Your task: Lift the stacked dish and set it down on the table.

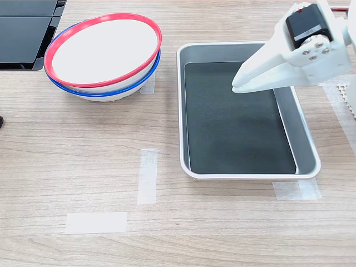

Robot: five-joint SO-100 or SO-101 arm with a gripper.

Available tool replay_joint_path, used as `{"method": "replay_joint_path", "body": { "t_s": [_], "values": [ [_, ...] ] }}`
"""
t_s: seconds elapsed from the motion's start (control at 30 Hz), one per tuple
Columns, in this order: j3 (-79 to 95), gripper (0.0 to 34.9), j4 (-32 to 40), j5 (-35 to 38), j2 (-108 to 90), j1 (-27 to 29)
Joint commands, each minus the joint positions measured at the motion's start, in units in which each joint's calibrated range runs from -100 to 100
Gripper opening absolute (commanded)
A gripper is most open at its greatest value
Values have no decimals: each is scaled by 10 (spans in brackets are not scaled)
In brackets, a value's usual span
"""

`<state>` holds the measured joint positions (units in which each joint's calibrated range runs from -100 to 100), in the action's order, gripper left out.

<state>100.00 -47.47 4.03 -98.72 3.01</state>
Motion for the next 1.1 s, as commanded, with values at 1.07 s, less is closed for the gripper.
{"method": "replay_joint_path", "body": {
  "t_s": [1.07],
  "values": [
    [0,3,-9,34,-3,-48]
  ]
}}
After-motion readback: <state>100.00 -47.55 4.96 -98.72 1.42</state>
